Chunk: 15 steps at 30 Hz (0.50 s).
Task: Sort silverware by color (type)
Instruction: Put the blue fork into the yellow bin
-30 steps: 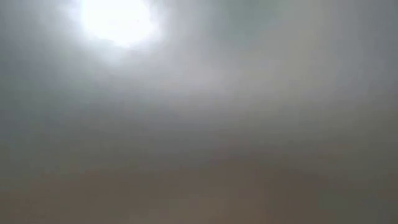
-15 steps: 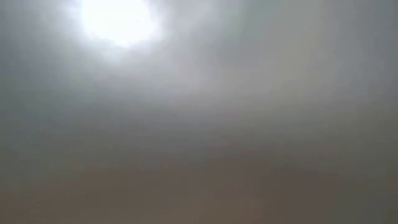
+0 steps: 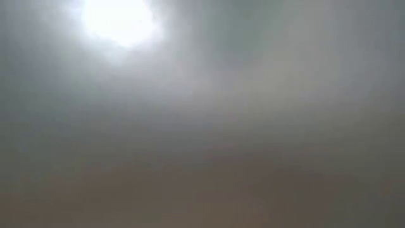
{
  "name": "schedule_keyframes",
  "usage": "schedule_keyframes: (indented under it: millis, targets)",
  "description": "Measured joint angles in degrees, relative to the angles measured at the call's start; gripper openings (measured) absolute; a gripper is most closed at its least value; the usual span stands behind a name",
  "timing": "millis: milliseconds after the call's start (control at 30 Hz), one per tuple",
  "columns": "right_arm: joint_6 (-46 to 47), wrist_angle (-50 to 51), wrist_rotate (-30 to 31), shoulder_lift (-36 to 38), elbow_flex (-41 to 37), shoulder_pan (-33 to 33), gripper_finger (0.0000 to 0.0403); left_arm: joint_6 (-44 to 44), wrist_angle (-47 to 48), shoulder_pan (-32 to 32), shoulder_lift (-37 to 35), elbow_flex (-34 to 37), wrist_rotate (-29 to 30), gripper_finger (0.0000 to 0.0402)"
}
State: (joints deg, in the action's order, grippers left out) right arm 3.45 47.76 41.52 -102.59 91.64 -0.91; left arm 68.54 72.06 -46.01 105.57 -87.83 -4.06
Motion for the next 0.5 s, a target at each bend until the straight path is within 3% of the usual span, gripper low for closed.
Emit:
schedule_keyframes:
  millis: [267, 500]
  targets:
    - [3.21, -0.12, -5.11, 0.0, 0.0, -0.87, 0.009, -0.59, 1.78, -0.23, -0.03, -0.22, 3.26, 0.0098]
    - [7.04, -2.97, -9.9, 0.02, -0.02, -6.75, 0.0091, -1.86, 6.59, -0.6, -0.22, -0.2, 8.21, 0.011]
